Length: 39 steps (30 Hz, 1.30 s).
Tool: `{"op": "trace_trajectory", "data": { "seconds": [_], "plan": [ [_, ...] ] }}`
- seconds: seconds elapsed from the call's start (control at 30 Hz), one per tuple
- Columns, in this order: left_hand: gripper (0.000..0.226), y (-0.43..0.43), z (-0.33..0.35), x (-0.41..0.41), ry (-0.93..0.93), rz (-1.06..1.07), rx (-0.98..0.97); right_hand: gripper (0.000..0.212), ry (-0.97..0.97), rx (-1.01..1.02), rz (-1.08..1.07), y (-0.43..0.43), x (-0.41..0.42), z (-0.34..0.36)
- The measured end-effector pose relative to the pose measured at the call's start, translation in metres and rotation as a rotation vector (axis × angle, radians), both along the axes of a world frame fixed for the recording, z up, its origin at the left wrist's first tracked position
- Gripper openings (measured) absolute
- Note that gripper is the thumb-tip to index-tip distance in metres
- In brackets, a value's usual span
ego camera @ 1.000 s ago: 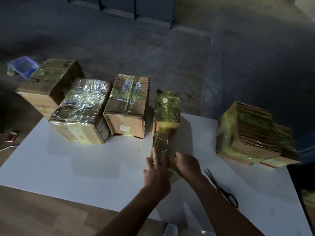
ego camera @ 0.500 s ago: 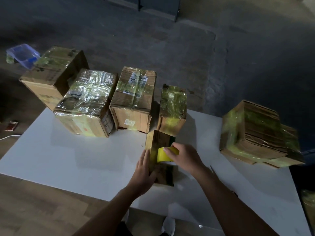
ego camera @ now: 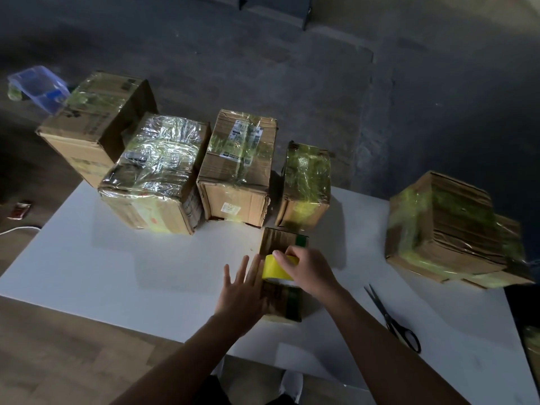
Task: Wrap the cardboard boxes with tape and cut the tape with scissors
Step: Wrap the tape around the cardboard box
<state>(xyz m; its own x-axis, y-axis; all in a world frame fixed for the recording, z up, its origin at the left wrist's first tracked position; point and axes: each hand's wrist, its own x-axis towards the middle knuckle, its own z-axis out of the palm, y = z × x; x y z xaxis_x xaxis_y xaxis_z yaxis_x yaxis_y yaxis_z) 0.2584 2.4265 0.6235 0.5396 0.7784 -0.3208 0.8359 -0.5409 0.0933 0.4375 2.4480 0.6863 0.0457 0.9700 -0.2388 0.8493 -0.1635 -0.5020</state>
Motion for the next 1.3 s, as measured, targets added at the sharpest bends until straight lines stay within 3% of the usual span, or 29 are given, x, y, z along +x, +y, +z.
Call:
{"op": "trace_trajectory", "data": {
  "seconds": [0.3, 0.4, 0.57, 0.7, 0.83, 1.0, 1.17, 1.3],
  "plan": [
    [0.085, 0.008, 0.026, 0.012, 0.177, -0.085, -0.007, 0.053, -0.291, -0.084, -0.098, 0.0, 0.011, 0.004],
    [0.081, 0.008, 0.031, 0.021, 0.209, -0.067, -0.006, 0.051, -0.311, -0.095, -0.1, 0.002, 0.008, 0.011],
    [0.077, -0.008, 0.016, 0.028, -0.022, -0.1, -0.03, 0.045, -0.314, -0.08, -0.135, 0.0, 0.004, 0.013],
    [0.077, -0.005, 0.004, 0.015, -0.065, -0.114, -0.047, 0.041, -0.15, 0.06, 0.005, -0.01, 0.01, 0.008],
    [0.075, -0.001, 0.003, 0.009, -0.063, -0.14, -0.05, 0.036, -0.015, 0.071, 0.138, -0.014, 0.036, 0.009],
    [0.073, -0.003, 0.011, 0.015, -0.005, -0.163, -0.052, 0.05, -0.283, 0.12, 0.087, -0.024, 0.062, 0.007],
    [0.075, -0.008, 0.025, 0.042, 0.083, -0.107, -0.064, 0.05, -0.292, 0.028, 0.048, -0.028, 0.066, -0.005],
    [0.078, -0.019, 0.024, 0.063, 0.018, -0.02, -0.095, 0.048, -0.31, -0.011, 0.006, -0.035, 0.063, -0.015]
  ]
}}
